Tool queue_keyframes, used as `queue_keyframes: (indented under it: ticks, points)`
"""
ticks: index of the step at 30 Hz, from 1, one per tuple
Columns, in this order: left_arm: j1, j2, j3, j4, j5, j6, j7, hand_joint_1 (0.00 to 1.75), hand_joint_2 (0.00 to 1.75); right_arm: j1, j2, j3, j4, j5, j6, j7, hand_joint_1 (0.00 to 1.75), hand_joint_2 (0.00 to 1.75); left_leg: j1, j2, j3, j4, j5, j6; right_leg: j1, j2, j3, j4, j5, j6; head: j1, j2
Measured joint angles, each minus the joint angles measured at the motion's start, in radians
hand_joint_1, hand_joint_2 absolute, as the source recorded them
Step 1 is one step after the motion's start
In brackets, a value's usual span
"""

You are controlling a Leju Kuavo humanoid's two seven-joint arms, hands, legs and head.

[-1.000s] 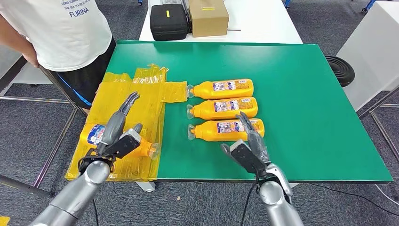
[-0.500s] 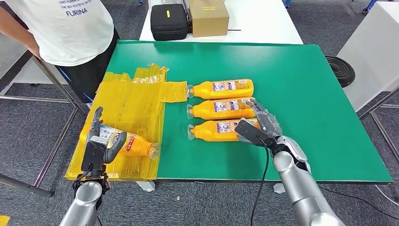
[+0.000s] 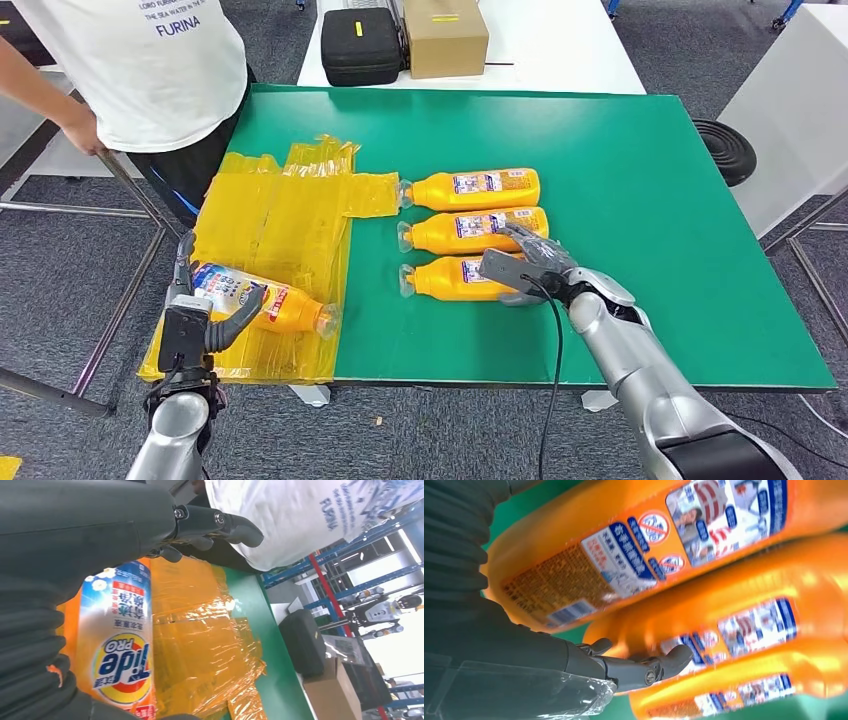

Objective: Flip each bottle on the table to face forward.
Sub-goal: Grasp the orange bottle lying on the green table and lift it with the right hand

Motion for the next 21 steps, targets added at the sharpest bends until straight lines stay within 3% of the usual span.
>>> queue_keyframes:
  ticks: [8, 21]
  points:
    - [0.030, 0.000, 0.003, -0.035, -0.014, 0.011, 0.000, 0.00, 1.75, -0.056, 0.008, 0.073, 0.079, -0.013, 0.010, -0.043, 0.00, 1.75, 0.000, 0.000, 0.000, 0.000, 0.000, 0.000, 0.000, 0.000, 0.000, 0.000, 0.000, 0.000, 0.000, 0.000]
    - [0.076, 0.001, 0.005, -0.123, -0.029, -0.002, 0.006, 0.00, 1.75, -0.055, -0.012, 0.167, 0.048, -0.033, 0.043, -0.042, 0.00, 1.75, 0.000, 0.000, 0.000, 0.000, 0.000, 0.000, 0.000, 0.000, 0.000, 0.000, 0.000, 0.000, 0.000, 0.000]
